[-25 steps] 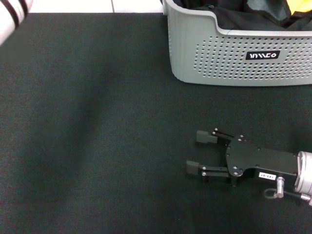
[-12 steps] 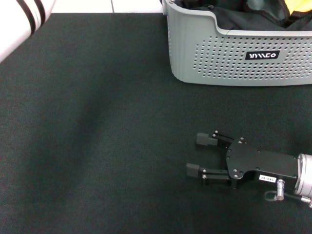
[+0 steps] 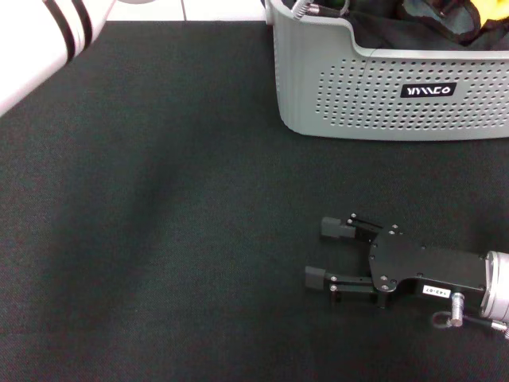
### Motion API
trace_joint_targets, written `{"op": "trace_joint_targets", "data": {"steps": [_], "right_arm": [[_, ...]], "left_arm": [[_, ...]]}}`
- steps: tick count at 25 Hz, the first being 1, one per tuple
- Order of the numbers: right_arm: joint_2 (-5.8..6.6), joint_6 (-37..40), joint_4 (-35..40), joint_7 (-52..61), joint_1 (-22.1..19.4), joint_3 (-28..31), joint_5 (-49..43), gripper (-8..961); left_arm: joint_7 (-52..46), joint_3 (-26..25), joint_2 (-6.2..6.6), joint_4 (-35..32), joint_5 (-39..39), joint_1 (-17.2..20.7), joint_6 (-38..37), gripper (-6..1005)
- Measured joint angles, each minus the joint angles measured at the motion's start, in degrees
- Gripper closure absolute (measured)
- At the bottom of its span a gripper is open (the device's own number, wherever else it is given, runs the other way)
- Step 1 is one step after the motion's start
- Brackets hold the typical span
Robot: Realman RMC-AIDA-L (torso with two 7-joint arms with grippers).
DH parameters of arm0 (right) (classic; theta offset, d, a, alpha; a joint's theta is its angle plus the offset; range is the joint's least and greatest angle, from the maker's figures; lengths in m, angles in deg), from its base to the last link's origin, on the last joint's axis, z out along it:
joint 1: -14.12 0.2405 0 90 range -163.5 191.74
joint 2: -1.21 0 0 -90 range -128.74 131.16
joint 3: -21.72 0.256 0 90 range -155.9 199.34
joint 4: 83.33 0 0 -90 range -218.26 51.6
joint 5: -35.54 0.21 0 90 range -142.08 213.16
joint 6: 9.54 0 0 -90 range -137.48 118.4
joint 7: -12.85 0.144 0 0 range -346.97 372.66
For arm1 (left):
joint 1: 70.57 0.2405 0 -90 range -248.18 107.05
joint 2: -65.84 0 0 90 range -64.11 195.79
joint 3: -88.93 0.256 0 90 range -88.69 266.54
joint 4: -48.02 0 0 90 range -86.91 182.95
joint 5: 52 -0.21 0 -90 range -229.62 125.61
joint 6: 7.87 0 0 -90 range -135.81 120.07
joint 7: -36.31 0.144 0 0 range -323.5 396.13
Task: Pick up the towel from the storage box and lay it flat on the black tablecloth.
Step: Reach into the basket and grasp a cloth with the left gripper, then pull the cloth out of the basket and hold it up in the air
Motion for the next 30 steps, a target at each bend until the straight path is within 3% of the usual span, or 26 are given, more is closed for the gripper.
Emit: {"op": "trace_joint_targets", "data": {"steps": [5, 8, 13, 16, 19, 21, 24, 27, 30], "right_arm": [[0.0, 0.0, -0.2, -0.5, -0.3, 0.1, 0.0, 67], [0.0, 0.0, -0.3, -0.7, -0.5, 0.1, 0.0, 67], [0.0, -0.2, -0.4, -0.8, -0.6, 0.1, 0.1, 67], [0.03, -0.4, -0.8, -0.9, -0.6, 0.4, 0.3, 67], [0.12, -0.5, -1.0, -0.9, -0.6, 0.4, 0.4, 67], [0.17, -0.5, -1.0, -1.1, -0.6, 0.5, 0.4, 67], [0.32, -0.5, -1.1, -1.5, -0.8, 1.6, 0.4, 67], [0.91, -0.9, -1.1, -1.5, -1.1, 2.9, 0.3, 68], [2.74, -4.6, -1.1, -1.5, -1.3, 4.9, 0.3, 68]], "left_arm": [[1.7, 0.5, 0.11, 0.3, 2.9, 0.0, -0.1, 657], [2.7, 0.3, 0.16, 0.1, 4.3, 0.2, -0.3, 829], [2.8, 0.1, 0.32, -3.1, 4.5, 2.8, -0.5, 973], [2.8, 0.1, 0.41, -10.0, 4.5, 7.3, -0.6, 972], [3.1, -1.6, 0.55, -20.9, 5.1, 15.0, -3.3, 970], [4.8, -4.3, 0.58, -27.8, 8.4, 20.6, -7.3, 970], [14.1, -11.5, 0.69, -34.0, 21.4, 29.0, -20.0, 970], [18.6, -19.9, 0.83, -33.9, 28.9, 33.0, -33.5, 970], [19.2, -30.9, 1.13, -30.6, 30.3, 34.7, -48.0, 970]]}}
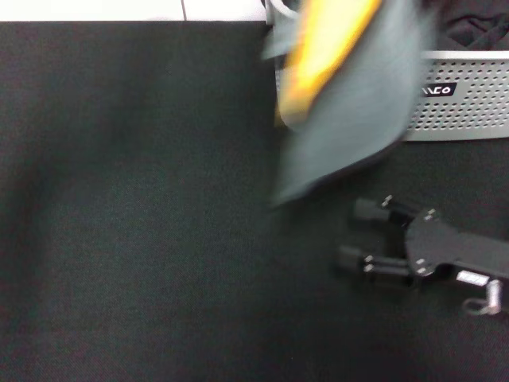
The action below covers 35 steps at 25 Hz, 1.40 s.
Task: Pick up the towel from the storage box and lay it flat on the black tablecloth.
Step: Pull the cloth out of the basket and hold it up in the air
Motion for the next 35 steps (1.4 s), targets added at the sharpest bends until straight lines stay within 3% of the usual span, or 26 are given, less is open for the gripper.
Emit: {"op": "trace_joint_targets", "data": {"steps": [3, 5, 7, 10, 13, 18, 20, 26, 35], "right_arm": [[0.85, -2.6, -0.2, 0.1, -0.2, 2.0, -0.1, 68], [1.4, -4.6, -0.4, 0.1, -0.3, 3.7, -0.1, 68], [1.7, -6.4, -0.4, 0.1, -0.4, 5.3, -0.1, 68], [1.71, -9.2, -0.1, 0.2, -0.5, 8.1, -0.1, 68], [0.73, -10.7, 0.2, 0.3, 0.3, 11.3, 0.0, 68], [-0.33, -10.5, 0.0, 1.4, 5.1, 12.5, -0.4, 71], [-0.58, -10.5, -0.2, 2.8, 7.8, 12.3, -1.0, 73], [-0.84, -10.6, -0.1, 4.8, 10.0, 12.3, -1.9, 210], [-1.87, -11.0, 0.1, 6.5, 12.7, 12.3, -6.1, 284]], "left_arm": [[0.5, -8.3, 1.18, 6.0, -0.3, 0.2, -10.9, 969], [1.5, -11.9, 3.16, 11.7, -0.3, 0.3, -17.1, 969], [3.7, -12.6, 5.18, 17.0, -0.4, 0.5, -20.8, 969], [9.4, -12.3, 6.99, 24.0, -3.3, 0.7, -23.9, 969], [15.0, -12.4, 6.61, 26.9, -8.3, 1.3, -24.4, 969], [22.6, -12.3, 4.41, 29.9, -14.0, 1.1, -24.6, 969], [23.9, -12.3, 3.84, 30.6, -14.7, 0.7, -24.8, 969], [25.0, -10.6, 2.57, 30.8, -15.5, 0.2, -25.2, 970], [25.7, -10.1, 1.35, 30.9, -15.4, 0.1, -25.2, 969]]}}
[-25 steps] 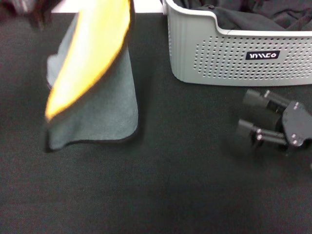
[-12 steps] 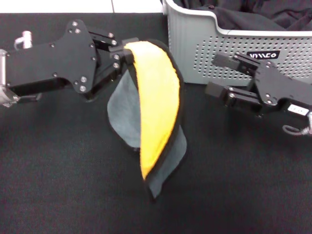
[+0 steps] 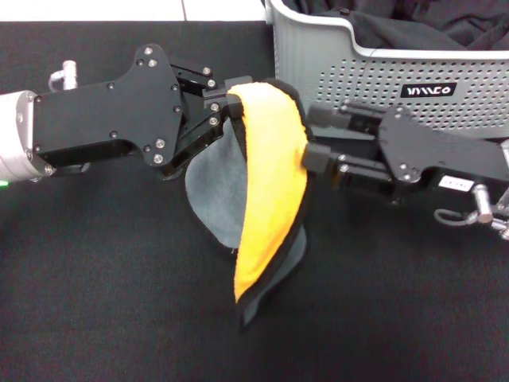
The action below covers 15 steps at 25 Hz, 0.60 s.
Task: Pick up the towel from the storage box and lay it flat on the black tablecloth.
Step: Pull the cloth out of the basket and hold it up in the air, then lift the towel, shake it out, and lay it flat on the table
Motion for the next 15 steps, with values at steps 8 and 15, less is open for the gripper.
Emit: {"op": "trace_joint_targets", "data": {"steps": [8, 15], "right_arm": [[-0.41, -1.5, 0.1, 0.2, 0.6, 0.1, -1.6, 400], [-0.33, -2.1, 2.6, 0.2, -1.3, 0.4, -1.5, 639]], "left_arm": [[0.1, 0.0, -0.18, 0.1, 0.3, 0.1, 0.0, 970], [1.1, 0.0, -0.15, 2.0, -0.1, 0.0, 0.0, 969]]}}
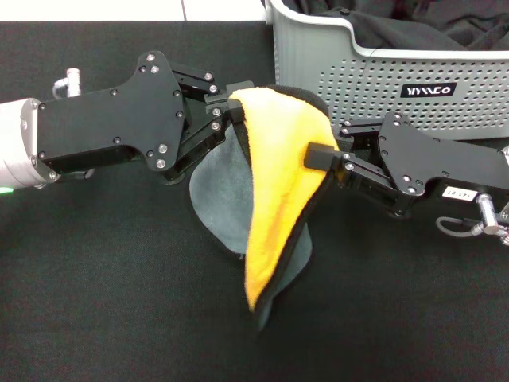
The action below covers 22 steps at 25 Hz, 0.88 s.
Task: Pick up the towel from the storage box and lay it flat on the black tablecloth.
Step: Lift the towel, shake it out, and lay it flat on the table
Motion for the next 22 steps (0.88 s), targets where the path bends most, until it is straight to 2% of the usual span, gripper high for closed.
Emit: {"op": "trace_joint_targets", "data": {"steps": [7, 11, 13, 20, 22], "right_arm": [[-0.05, -0.4, 1.4, -0.5, -1.4, 0.1, 0.1, 899], [0.0, -0.4, 4.8, -0.6, -3.3, 0.4, 0.4, 914], [-0.06, -0.5, 9.1, -0.2, -4.8, 2.1, 0.9, 922], [-0.12, -0.6, 16.5, 3.2, -4.1, 10.5, 1.3, 925], [-0.12, -0.4, 17.8, 4.2, -3.2, 12.8, 1.3, 924]], "left_arm": [[0.5, -0.1, 0.05, 0.5, -0.1, 0.4, 0.1, 970], [1.3, -0.6, 0.27, 2.8, 0.0, 0.5, 0.5, 969], [1.4, -1.0, 0.49, 4.3, 0.2, 0.3, 1.2, 968], [1.2, -3.7, 0.16, 7.4, 0.1, 0.4, 6.1, 888], [1.3, -3.7, 0.12, 8.4, 0.3, 0.6, 7.5, 716]]}}
